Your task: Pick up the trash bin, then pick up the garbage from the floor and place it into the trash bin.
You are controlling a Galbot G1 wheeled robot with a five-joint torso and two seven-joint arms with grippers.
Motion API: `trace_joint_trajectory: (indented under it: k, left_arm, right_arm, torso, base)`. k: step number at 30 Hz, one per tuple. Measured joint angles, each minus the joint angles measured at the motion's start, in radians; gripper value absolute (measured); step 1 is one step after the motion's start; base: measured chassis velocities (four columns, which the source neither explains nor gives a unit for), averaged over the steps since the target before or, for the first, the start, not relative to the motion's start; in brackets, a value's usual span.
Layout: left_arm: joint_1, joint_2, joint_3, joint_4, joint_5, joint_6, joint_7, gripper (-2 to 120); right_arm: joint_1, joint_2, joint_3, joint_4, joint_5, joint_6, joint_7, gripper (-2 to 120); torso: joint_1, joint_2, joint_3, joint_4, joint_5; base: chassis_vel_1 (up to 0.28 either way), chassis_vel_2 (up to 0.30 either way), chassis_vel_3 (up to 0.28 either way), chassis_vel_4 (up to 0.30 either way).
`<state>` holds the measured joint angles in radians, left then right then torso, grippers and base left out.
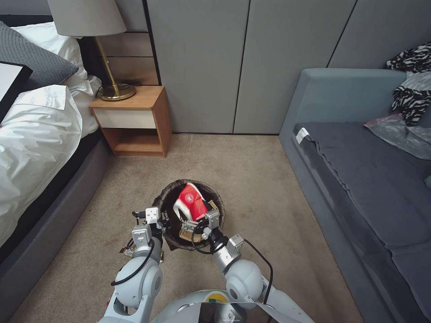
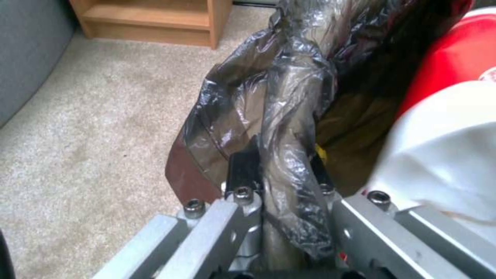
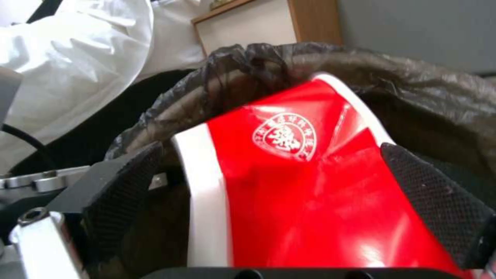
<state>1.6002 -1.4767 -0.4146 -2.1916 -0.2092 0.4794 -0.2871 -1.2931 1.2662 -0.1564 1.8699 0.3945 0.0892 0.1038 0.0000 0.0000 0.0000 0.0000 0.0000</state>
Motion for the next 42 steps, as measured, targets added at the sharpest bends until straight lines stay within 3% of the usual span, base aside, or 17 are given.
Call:
trace_joint_trajectory:
  k: [9,22,26,34,42]
  left_arm:
    - [-0.001,0.001,0.000,-0.002,0.000,0.001,0.000,3]
    - [-0.002,0.000,-0.001,-0.002,0.001,0.002,0.000,3]
    - [-0.002,0.000,-0.005,0.002,0.001,0.001,0.000,3]
    - [-0.001,0.001,-0.007,0.007,0.000,-0.003,0.002,3]
    - [0.001,0.002,-0.011,0.008,0.003,-0.019,0.005,3]
  right_arm:
    - [-0.024,-0.026,-0.001,0.076,0.130,-0.115,0.022,100]
    - [-0.034,-0.023,0.008,0.091,0.102,-0.099,0.016,100]
    - [-0.045,-0.015,0.032,0.138,0.028,-0.053,0.001,100]
    - [-0.102,0.018,0.144,0.247,-0.288,0.099,-0.039,100]
    - [-0.180,0.041,0.240,0.305,-0.389,0.162,-0.026,100]
  torso:
    - [0.000,0.000,0.000,0.0000,0.0000]
    - [0.000,0.000,0.000,0.0000,0.0000]
    - [0.000,0.000,0.000,0.0001,0.0001]
    - [0.000,0.000,0.000,0.0001,0.0001]
    - [0.000,0.000,0.000,0.0000,0.0000]
  base:
    - [0.000,0.000,0.000,0.000]
    - [0.000,0.000,0.000,0.000]
    - [0.000,0.000,0.000,0.000]
    - [0.000,0.000,0.000,0.000]
    - [0.000,0.000,0.000,0.000]
